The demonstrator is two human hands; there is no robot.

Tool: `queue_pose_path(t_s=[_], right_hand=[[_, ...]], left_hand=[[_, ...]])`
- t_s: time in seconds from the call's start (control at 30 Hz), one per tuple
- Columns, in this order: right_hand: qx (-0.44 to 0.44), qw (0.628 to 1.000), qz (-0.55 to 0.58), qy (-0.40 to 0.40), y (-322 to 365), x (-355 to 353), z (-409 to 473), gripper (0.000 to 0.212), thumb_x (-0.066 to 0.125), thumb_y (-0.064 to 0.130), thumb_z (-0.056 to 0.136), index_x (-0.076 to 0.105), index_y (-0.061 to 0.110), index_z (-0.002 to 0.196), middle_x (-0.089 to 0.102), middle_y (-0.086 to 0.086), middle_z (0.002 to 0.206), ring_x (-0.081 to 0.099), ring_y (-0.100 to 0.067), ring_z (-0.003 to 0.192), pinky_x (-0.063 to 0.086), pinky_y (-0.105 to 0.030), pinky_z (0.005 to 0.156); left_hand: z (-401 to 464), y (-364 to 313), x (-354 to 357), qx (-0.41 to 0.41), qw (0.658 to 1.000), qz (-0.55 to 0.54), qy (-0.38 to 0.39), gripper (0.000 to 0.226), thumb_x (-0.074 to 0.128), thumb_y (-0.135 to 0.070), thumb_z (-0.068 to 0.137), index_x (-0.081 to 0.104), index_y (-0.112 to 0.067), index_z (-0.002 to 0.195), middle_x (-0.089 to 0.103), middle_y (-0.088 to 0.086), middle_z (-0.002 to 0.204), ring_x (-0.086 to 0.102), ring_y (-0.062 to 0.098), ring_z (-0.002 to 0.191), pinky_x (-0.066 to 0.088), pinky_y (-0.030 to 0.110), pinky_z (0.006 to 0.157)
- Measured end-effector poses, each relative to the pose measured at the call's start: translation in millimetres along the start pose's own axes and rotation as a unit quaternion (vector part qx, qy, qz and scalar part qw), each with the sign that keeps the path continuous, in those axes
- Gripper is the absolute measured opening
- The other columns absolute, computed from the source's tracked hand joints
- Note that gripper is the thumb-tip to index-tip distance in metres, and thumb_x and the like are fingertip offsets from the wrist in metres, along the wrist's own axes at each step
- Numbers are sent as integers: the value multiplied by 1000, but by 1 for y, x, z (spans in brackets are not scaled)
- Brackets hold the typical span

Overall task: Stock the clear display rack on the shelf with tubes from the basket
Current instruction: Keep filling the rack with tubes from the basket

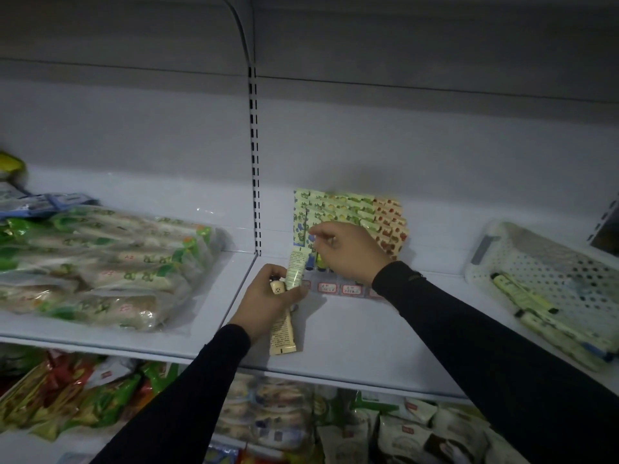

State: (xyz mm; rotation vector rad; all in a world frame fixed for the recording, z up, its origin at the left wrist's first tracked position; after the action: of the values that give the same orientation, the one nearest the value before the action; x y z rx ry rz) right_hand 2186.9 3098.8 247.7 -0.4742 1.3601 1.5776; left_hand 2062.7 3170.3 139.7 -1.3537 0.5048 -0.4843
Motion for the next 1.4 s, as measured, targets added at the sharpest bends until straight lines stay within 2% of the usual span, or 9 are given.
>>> queue_pose_path(t_s=[0.1,0.23,0.33,0.4,0.6,0.87,1.13,1.27,1.4], right_hand=[[8,997,46,59,-2,3,-8,46,43,12,96,50,25,140,50,6,144,57,-17,116,47,-29,93],[14,993,91,75,-4,-1,-17,44,43,11,95,54,31,133,53,12,134,58,-37,116,52,-50,95],[3,993,95,71,-5,-9,-19,31,47,19,100,58,24,129,51,6,141,54,-16,123,49,-30,96],[7,994,88,72,-8,-13,-19,29,49,24,101,60,22,127,55,5,136,55,-6,107,45,-18,83],[30,992,86,82,-19,-15,-23,28,53,32,99,64,18,120,65,13,102,62,2,85,50,-18,75],[59,985,159,35,-29,-20,-18,15,64,27,93,70,14,95,74,-1,83,69,-8,70,58,-24,74],[43,989,60,-125,-21,-44,-5,22,65,29,92,73,12,80,68,7,70,62,-7,64,51,-21,67],[27,986,14,-162,-9,-45,4,23,63,31,93,73,15,80,68,11,75,60,-1,69,44,-17,67],[15,983,-18,-180,4,-41,14,29,60,31,94,74,10,80,72,1,79,64,-11,71,48,-22,70]], left_hand=[[-2,-15,10,7,999,-12,53,22,75,-15,86,59,-8,100,66,12,89,69,28,70,52,39,66],[-11,-28,22,6,994,-31,107,9,64,-15,94,65,-11,102,69,7,83,69,25,75,54,36,73],[-15,-30,28,-3,990,-43,131,13,61,-17,96,63,-8,105,69,9,87,69,28,78,55,40,75],[-18,-30,31,-15,988,-43,144,15,59,-18,98,61,-9,110,69,15,93,70,29,79,57,39,74],[-24,-34,37,-49,980,-79,174,18,54,-18,100,56,-7,114,71,20,105,70,30,84,57,35,61],[-11,-26,20,-39,991,-73,107,13,56,-20,99,56,-8,104,69,21,101,73,33,89,57,34,56],[1,5,-21,-48,995,-16,-84,12,57,-17,96,48,-12,89,55,11,66,54,24,46,45,31,50],[5,17,-24,-94,985,-108,-91,4,46,-6,92,44,-10,92,50,12,73,48,23,53,41,32,55],[6,27,-23,-103,986,-107,-76,14,44,2,91,48,-10,97,54,11,63,50,23,56,42,32,56]])
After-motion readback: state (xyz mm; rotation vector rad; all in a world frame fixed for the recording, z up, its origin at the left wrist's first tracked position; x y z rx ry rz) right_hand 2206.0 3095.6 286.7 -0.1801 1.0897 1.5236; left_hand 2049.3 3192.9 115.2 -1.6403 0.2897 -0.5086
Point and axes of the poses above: each hand's wrist, its own z-axis towards the middle knuckle, its own x-axis out of the palm, y = z × x, the point moved 8 cm from there along z, towards the middle knuckle
